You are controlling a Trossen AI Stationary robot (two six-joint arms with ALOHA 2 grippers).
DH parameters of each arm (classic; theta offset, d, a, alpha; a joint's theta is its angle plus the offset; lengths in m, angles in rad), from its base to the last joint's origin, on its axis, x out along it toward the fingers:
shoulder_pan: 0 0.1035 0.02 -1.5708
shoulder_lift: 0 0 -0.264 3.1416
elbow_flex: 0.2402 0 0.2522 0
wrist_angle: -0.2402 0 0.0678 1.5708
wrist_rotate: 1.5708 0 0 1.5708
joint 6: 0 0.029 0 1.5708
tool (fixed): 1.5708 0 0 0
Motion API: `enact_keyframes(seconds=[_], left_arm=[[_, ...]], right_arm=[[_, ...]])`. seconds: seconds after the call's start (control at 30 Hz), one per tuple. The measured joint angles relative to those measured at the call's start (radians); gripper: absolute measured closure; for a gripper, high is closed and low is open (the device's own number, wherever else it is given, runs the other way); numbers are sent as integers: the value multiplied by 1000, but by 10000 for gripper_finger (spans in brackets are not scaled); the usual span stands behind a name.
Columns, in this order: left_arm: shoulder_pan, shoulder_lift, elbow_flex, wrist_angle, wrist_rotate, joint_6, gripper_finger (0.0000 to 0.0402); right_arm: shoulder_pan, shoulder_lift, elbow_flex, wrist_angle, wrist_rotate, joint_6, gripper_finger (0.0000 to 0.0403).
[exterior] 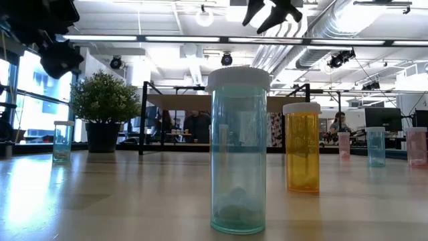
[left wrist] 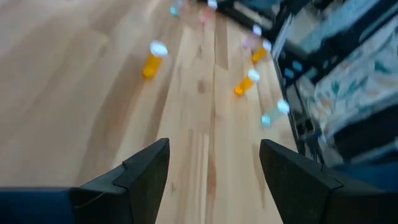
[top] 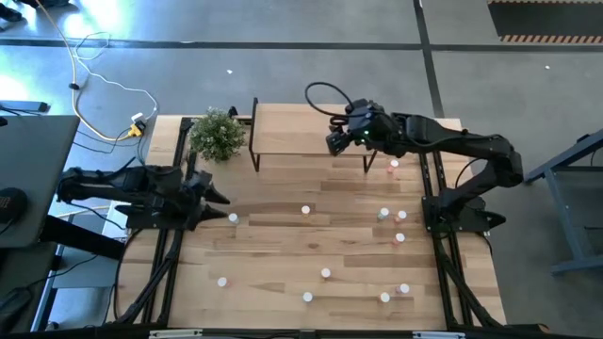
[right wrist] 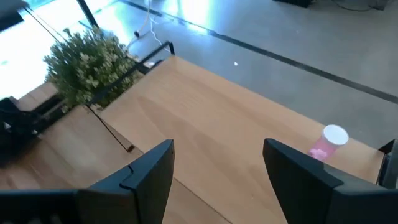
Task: Pick and place medicine bottles onto shelf by color
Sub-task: Put the top left blue pill bottle on the shelf
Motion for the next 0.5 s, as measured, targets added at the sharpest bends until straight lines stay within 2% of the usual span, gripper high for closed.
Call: enact_keyframes(seconds=[0.17, 0.3, 0.4, 0.5], left_arm=[[-84, 88, 0, 3, -48, -55, 163], [-136, 137, 1, 148, -75, -110, 163], [-163, 172, 45, 210, -78, -114, 163], [-185, 210, 124, 170, -97, -114, 163]], right_arm=[[0, -48, 0, -6, 5, -25, 164], [0, -81, 0, -23, 9, -56, 164], [0, -101, 0, -50, 9, -76, 164], [0, -114, 0, -76, 10, -92, 164]])
